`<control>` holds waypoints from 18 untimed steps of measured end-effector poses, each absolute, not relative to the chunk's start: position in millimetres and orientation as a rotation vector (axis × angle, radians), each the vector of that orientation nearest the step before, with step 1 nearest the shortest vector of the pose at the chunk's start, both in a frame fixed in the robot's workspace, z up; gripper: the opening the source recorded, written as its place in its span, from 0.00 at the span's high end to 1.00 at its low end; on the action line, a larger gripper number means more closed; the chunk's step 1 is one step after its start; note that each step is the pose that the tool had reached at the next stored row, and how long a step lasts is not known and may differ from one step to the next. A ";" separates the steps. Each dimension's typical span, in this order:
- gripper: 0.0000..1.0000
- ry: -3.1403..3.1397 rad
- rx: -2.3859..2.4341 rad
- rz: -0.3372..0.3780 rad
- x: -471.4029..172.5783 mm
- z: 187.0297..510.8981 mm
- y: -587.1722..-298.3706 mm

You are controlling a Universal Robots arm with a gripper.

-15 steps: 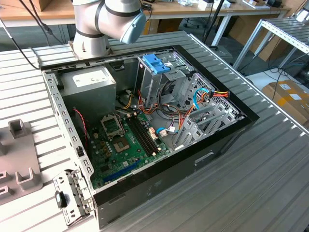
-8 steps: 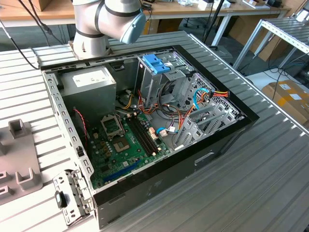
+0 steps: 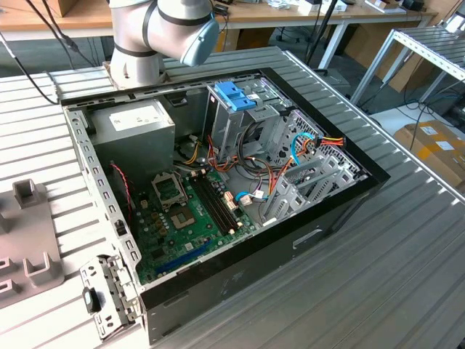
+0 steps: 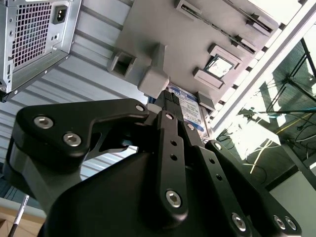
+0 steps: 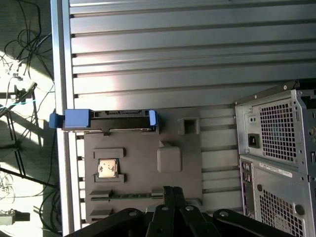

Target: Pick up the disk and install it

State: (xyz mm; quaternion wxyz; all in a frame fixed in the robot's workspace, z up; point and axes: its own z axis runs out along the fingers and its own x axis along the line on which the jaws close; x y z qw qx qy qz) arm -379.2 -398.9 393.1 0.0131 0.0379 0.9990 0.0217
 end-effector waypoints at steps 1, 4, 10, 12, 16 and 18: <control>0.89 3.113 0.118 0.068 -379.7 393.1 -398.9; 0.89 3.113 0.118 0.068 -381.8 393.1 -399.0; 0.89 3.112 0.118 0.068 -384.6 393.1 -398.9; 0.89 3.112 0.118 0.068 -385.8 393.1 -398.9; 0.89 3.112 0.118 0.068 -388.1 393.0 -398.9; 0.89 3.112 0.118 0.068 -389.2 393.1 -399.0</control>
